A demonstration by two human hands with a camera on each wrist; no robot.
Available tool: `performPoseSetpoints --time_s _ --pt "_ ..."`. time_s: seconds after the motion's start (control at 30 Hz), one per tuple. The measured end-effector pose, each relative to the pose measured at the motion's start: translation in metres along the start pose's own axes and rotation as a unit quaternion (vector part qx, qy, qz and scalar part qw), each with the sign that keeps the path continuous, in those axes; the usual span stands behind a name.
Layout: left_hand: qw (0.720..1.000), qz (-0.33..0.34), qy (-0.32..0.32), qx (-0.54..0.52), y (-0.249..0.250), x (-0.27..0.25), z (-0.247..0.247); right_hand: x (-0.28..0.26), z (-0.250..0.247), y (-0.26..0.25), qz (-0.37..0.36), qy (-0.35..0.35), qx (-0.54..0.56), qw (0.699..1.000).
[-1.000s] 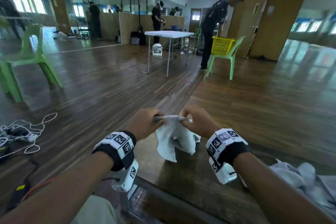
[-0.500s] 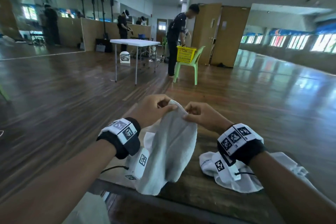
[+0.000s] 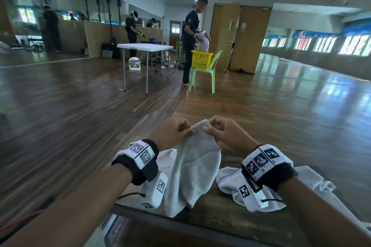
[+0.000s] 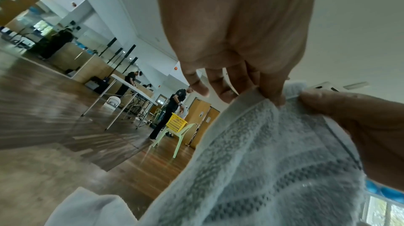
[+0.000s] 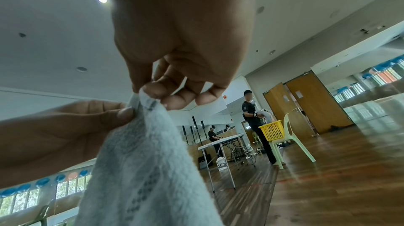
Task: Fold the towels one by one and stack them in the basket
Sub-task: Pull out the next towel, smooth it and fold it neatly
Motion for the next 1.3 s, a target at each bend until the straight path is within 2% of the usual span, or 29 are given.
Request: performPoseSetpoints --time_s 0.2,0.3,0.4,0.53,0.7,0.8,0.93,1.07,1.17,1.3 --pt "1.0 -0.002 -0.017 0.005 0.006 0.004 0.009 -0.004 -0.017 -0.002 -0.033 0.058 -0.061 0.996" --pt "0.999 0.01 -0.039 0.031 -0.01 0.003 0.018 -0.01 -0.033 -0.002 -0.034 0.103 -0.076 0.991" --pt "0.994 -0.016 -0.068 0.089 -0.041 -0.003 0.024 -0.019 -0.055 0.003 -0.029 0.154 -0.066 0.985" --pt "0.99 -0.058 -0.061 0.117 -0.076 -0.018 0.006 -0.03 -0.079 0.008 -0.009 0.2 -0.072 0.977" --pt "0.972 -0.102 -0.033 0.211 -0.096 -0.025 -0.031 -0.04 -0.099 0.019 0.002 0.246 -0.071 0.967" --pt "0.966 -0.112 -0.022 0.23 -0.101 -0.028 -0.052 -0.044 -0.102 0.018 0.007 0.245 -0.093 0.965" --pt "0.97 -0.079 0.012 0.232 -0.073 -0.033 -0.088 -0.042 -0.105 -0.001 0.029 0.21 -0.17 0.962" --pt "0.972 -0.024 0.058 0.225 -0.017 -0.032 -0.138 -0.033 -0.132 -0.05 0.024 0.177 -0.269 0.946" --pt "0.959 0.004 0.094 0.268 0.032 -0.027 -0.184 -0.03 -0.159 -0.106 -0.014 0.191 -0.329 0.925" --pt "0.952 0.041 0.183 0.241 0.089 -0.032 -0.249 -0.033 -0.188 -0.172 -0.05 0.224 -0.363 0.903"
Point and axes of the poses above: each hand's wrist, its own x-axis towards the middle knuckle, its own z-axis out of the palm, y = z × x, the point moved 8 cm from there along x, towards the middle knuckle, and after that the axes turned 12 degrees about -y, right-handed, at the moved point
